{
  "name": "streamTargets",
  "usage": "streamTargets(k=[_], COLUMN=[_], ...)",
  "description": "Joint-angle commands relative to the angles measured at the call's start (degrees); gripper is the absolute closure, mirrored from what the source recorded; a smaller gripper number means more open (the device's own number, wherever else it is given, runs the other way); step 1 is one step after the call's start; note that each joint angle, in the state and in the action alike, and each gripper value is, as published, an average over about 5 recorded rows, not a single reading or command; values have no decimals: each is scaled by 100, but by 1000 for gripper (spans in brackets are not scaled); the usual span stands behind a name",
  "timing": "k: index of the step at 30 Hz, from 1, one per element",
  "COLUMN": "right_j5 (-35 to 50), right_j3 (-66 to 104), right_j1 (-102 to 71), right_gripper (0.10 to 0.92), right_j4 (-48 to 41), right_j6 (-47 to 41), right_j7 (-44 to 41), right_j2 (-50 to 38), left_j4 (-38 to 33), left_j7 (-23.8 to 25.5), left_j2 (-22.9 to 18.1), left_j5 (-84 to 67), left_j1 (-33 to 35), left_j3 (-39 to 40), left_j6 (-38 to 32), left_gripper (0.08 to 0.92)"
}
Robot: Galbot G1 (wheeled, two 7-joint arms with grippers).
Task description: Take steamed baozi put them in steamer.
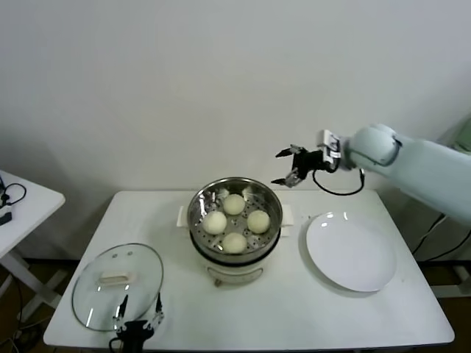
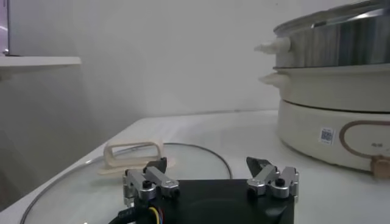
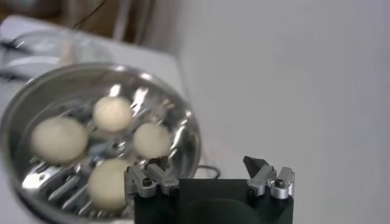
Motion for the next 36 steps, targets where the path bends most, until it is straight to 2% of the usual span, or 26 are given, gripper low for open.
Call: streamTargets(k=[1, 8, 13, 22, 36], right_j5=[3, -697, -876, -159, 626], right_j3=[3993, 8141, 9716, 10393, 10400], right_j1=[-4270, -8679, -10673, -11343, -11573], right_gripper=[203, 203, 203, 203, 203], right_j4=[1033, 1660, 1984, 2117, 1434], right_j6=[804, 1230, 1690, 2457, 3324], right_j7=[2326, 2826, 2763, 2705, 2601], right_j2=[-1475, -928, -180, 665, 1442], left_j4=[9, 27, 20, 83, 73], left_j7=[40, 68, 82, 98, 73], left_j2=[-29, -11, 5, 10, -169], left_j5=[-44, -70, -77, -91, -104], left_j1=[-16, -61, -98, -187, -367], left_j3=[32, 53, 85, 86, 47], left_j6=[-24, -25, -29, -32, -4], left_gripper=[177, 177, 177, 177, 177])
